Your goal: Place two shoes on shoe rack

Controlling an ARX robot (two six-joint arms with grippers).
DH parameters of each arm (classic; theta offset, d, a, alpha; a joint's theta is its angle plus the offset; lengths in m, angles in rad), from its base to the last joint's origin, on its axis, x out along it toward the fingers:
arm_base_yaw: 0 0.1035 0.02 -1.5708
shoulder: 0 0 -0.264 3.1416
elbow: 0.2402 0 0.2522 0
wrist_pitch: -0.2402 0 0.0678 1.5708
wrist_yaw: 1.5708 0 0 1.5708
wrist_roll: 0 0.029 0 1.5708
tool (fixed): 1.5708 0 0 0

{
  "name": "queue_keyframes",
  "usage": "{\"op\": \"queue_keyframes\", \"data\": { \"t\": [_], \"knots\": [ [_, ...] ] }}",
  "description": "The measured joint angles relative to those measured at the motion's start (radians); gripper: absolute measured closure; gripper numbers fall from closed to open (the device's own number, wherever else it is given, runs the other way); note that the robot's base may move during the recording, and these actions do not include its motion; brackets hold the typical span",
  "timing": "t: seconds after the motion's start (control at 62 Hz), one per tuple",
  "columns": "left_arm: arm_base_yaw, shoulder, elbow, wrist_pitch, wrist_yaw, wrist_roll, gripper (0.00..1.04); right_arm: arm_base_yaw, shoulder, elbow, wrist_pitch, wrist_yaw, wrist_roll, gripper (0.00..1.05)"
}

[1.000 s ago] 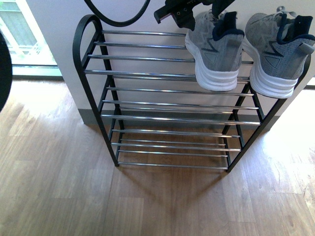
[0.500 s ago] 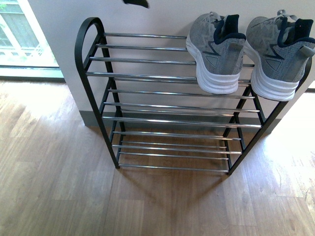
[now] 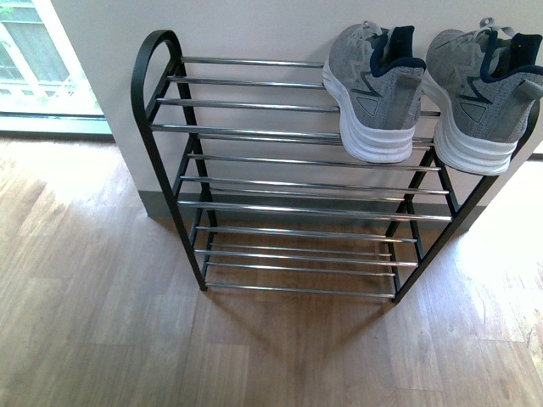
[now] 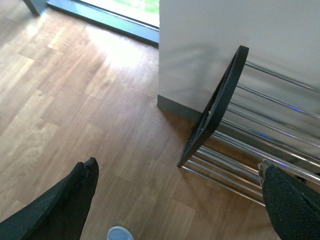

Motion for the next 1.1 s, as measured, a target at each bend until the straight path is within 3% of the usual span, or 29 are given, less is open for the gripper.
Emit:
{"op": "queue_keyframes", "data": {
  "t": [0.081,0.21,0.339,0.629,0.968,1.097],
  "knots": [
    [-0.015,-0.059,-0.029,0.027,-0.040,0.048,0.10,0.000,0.000,0.000,0.000,0.000,0.000,0.09],
    [0.064,-0.172,-0.316,0.627,0.258,0.271,0.33,0.000,0.000,0.000,0.000,0.002,0.000,0.09],
    [0.121,-0.263,-0.505,0.883,0.353,0.369,0.55,0.000,0.000,0.000,0.000,0.001,0.000,0.09],
    [0.235,-0.427,-0.712,0.922,0.460,0.410,1.04,0.000,0.000,0.000,0.000,0.002,0.000,0.09],
    [0.324,-0.616,-0.848,0.876,0.544,0.416,1.04,0.000,0.000,0.000,0.000,0.002,0.000,0.09],
    [0.409,-0.686,-0.878,0.836,0.631,0.416,1.04,0.000,0.000,0.000,0.000,0.001,0.000,0.09]
  ]
}}
